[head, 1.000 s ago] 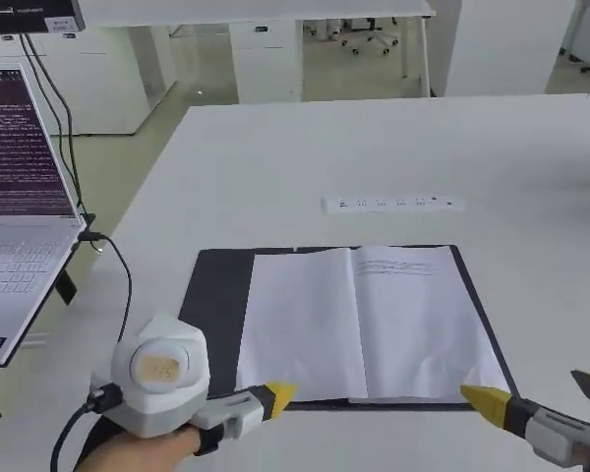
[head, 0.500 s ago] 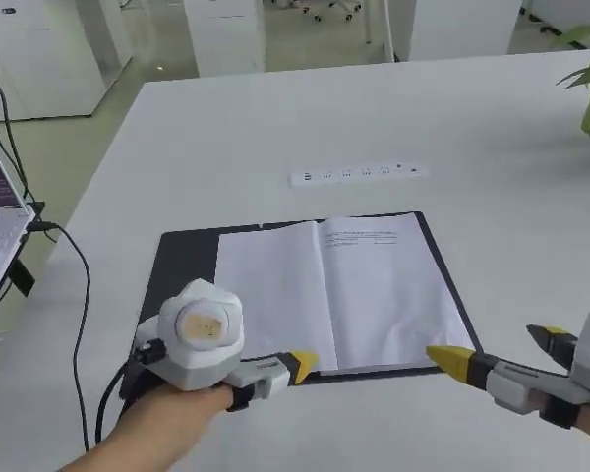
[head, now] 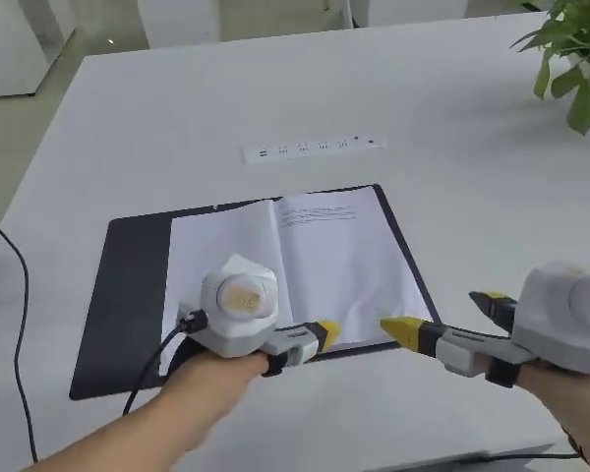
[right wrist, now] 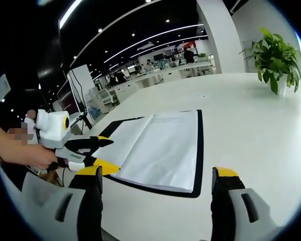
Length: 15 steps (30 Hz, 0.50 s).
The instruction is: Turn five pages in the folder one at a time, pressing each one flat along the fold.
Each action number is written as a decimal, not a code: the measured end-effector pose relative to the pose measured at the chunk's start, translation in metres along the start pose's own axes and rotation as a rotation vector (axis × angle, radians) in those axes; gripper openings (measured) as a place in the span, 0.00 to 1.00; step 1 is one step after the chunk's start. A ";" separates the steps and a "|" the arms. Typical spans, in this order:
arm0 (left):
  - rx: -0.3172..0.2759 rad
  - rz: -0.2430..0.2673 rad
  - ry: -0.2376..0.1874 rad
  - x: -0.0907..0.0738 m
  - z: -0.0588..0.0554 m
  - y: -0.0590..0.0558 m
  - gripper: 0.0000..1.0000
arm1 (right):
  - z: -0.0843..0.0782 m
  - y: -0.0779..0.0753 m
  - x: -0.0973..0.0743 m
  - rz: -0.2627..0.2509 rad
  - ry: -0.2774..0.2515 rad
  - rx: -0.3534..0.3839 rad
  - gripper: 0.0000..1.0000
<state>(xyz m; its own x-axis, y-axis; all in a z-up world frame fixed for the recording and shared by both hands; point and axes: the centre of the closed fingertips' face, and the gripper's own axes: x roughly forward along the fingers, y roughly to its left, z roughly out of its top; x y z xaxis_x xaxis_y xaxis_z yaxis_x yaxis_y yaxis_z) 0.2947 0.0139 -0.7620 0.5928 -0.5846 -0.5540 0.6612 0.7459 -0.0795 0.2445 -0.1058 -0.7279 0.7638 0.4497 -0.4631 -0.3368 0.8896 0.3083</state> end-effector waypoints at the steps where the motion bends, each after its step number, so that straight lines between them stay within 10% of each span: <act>1: 0.008 -0.006 0.001 0.005 0.000 -0.003 0.74 | 0.000 0.000 0.000 0.003 -0.001 0.002 0.89; 15: 0.040 -0.053 0.038 0.053 -0.001 -0.033 0.69 | -0.003 -0.005 0.009 0.023 0.002 0.017 0.85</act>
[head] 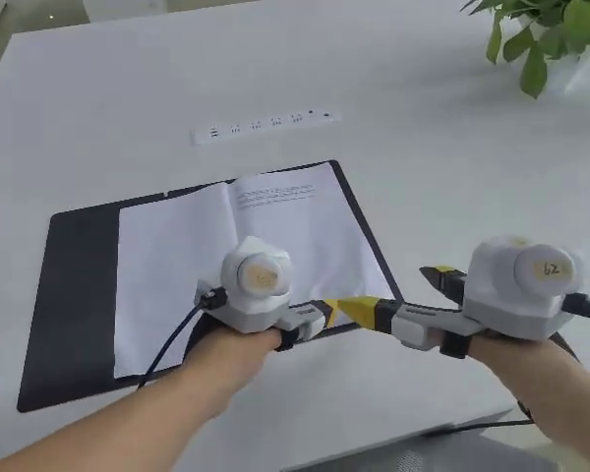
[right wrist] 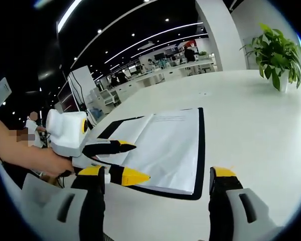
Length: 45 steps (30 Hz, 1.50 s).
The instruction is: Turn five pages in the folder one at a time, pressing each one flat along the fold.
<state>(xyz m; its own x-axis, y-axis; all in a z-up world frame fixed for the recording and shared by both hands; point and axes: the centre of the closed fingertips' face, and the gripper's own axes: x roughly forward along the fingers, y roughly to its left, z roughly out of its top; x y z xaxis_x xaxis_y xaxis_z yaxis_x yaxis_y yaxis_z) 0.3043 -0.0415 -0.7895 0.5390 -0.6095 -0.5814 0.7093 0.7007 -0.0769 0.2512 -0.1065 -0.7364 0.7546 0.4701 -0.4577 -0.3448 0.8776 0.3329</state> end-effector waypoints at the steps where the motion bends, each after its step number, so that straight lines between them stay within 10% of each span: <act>1: 0.004 0.001 -0.001 0.002 0.000 -0.001 0.68 | 0.000 0.000 0.000 0.001 0.000 0.000 0.84; 16: 0.077 0.060 -0.004 0.020 -0.008 -0.006 0.52 | -0.007 -0.004 0.005 0.008 0.002 0.024 0.81; 45: 0.113 -0.003 -0.077 0.021 -0.011 -0.011 0.31 | -0.015 -0.002 0.014 0.024 0.003 0.071 0.74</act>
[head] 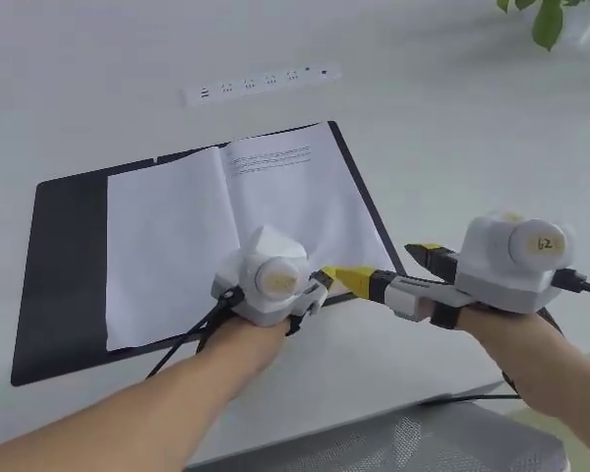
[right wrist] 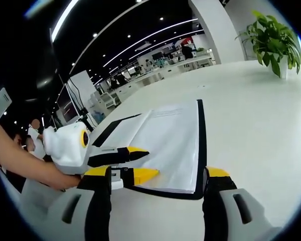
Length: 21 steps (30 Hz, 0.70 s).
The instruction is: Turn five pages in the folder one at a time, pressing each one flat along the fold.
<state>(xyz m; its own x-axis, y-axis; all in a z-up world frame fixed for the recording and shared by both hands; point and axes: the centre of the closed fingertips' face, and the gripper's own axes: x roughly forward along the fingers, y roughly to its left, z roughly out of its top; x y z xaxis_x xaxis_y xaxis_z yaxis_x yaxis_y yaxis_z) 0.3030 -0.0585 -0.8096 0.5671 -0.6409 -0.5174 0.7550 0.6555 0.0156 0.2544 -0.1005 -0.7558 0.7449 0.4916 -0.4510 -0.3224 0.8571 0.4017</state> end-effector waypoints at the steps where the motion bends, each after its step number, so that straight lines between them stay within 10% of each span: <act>1: 0.020 0.007 -0.003 -0.001 0.002 0.001 0.30 | 0.000 0.000 0.000 0.001 0.000 -0.001 0.74; 21: 0.059 0.060 0.006 0.000 0.000 0.010 0.06 | -0.001 -0.004 0.003 0.003 0.003 0.003 0.70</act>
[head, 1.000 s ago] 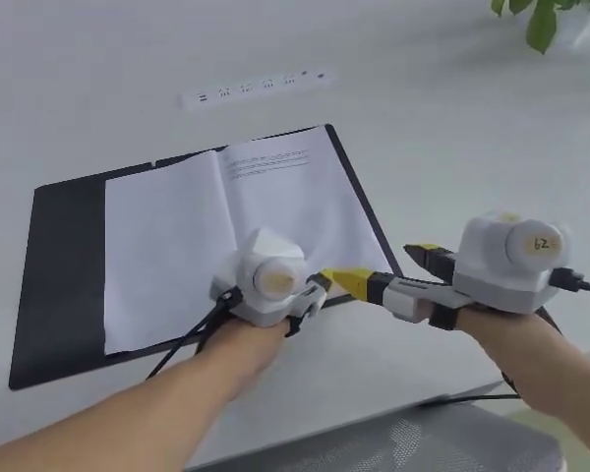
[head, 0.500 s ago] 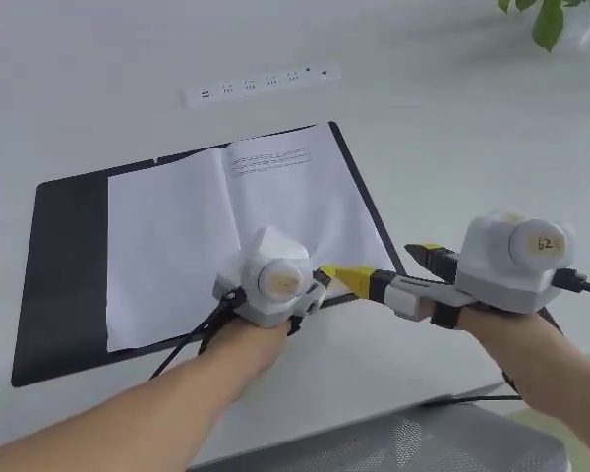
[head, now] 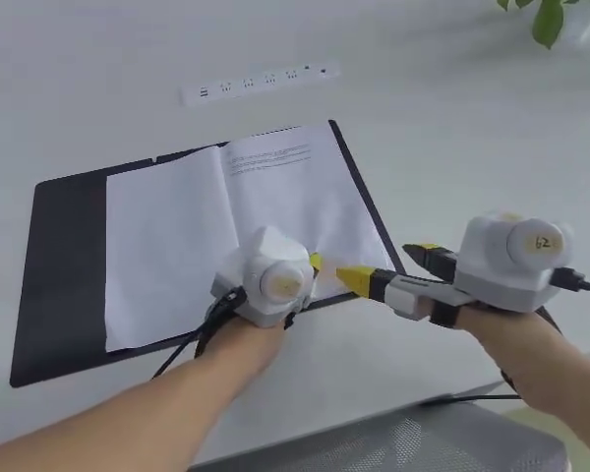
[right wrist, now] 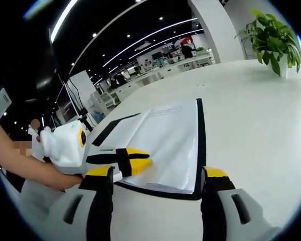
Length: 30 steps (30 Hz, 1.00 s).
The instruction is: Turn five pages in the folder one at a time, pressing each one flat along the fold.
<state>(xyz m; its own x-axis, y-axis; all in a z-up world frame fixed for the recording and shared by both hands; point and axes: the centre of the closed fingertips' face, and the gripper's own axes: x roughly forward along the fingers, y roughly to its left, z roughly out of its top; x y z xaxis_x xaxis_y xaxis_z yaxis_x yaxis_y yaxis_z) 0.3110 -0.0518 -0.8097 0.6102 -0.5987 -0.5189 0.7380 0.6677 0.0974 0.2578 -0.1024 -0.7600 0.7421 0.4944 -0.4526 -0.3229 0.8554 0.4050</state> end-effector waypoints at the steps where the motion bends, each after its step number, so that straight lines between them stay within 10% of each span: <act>1: -0.011 0.007 -0.001 0.000 0.000 0.001 0.05 | 0.000 0.000 0.000 0.001 0.000 -0.001 0.70; 30: -0.043 0.011 -0.002 0.001 0.000 0.003 0.05 | -0.010 -0.014 0.012 -0.011 0.034 0.116 0.27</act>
<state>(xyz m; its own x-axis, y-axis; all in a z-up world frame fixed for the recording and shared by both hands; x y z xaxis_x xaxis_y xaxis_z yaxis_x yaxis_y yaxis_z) 0.3141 -0.0504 -0.8104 0.6188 -0.5919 -0.5165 0.7182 0.6926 0.0666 0.2655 -0.1074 -0.7789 0.7240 0.4917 -0.4838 -0.2431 0.8382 0.4882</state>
